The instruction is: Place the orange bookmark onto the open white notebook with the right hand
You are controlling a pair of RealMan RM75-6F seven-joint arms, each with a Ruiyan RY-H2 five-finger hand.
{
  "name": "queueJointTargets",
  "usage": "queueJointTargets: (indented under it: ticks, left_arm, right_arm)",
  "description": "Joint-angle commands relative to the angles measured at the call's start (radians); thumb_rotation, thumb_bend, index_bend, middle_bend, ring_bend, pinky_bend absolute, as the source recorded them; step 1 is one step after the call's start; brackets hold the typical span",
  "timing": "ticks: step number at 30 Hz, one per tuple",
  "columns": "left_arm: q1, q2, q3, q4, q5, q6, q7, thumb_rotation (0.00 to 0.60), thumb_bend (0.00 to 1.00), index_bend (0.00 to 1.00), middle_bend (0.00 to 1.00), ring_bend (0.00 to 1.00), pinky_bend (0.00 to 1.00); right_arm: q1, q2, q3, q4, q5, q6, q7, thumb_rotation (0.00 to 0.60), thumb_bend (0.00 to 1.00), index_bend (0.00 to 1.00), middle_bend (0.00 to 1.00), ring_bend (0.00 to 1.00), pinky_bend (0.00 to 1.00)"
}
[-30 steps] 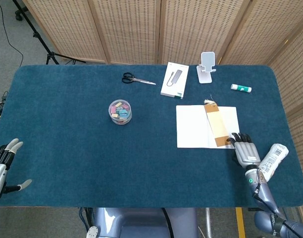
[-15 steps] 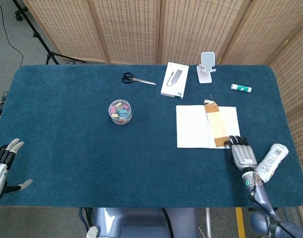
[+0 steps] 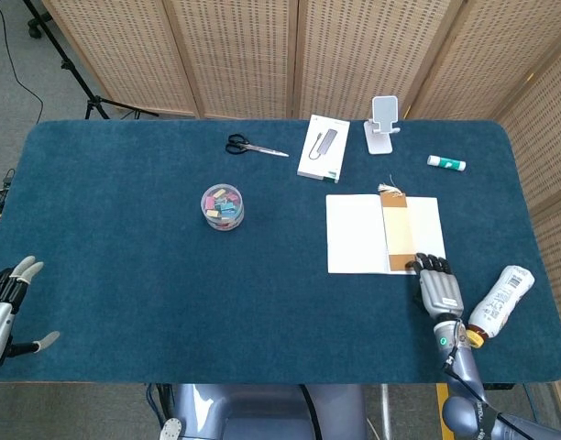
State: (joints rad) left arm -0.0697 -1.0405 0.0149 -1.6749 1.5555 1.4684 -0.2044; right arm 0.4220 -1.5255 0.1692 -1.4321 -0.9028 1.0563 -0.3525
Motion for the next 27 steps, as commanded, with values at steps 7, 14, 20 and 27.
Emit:
queueJointTargets:
  ticks: [7, 14, 20, 27]
  left_arm:
    - [0.002, 0.001, 0.000, 0.002, 0.003, 0.005, -0.007, 0.600, 0.00, 0.00, 0.00, 0.00, 0.00]
    - [0.001, 0.000, 0.002, 0.001, 0.004, 0.002, -0.005, 0.600, 0.00, 0.00, 0.00, 0.00, 0.00]
    - [0.000, 0.001, 0.001, 0.000, 0.003, 0.001, -0.004, 0.600, 0.00, 0.00, 0.00, 0.00, 0.00]
    - [0.001, 0.002, 0.001, 0.000, 0.003, 0.002, -0.008, 0.600, 0.00, 0.00, 0.00, 0.00, 0.00]
  right_arm:
    - [-0.004, -0.006, -0.007, -0.031, 0.022, 0.017, -0.031, 0.600, 1.00, 0.23, 0.10, 0.00, 0.00]
    - [-0.004, -0.012, -0.004, -0.031, 0.019, 0.030, -0.027, 0.600, 1.00, 0.23, 0.10, 0.00, 0.00]
    - [-0.003, -0.013, -0.003, -0.030, 0.019, 0.032, -0.027, 0.600, 1.00, 0.23, 0.10, 0.00, 0.00]
    - [0.003, -0.019, -0.003, -0.032, 0.021, 0.031, -0.033, 0.600, 1.00, 0.23, 0.10, 0.00, 0.00]
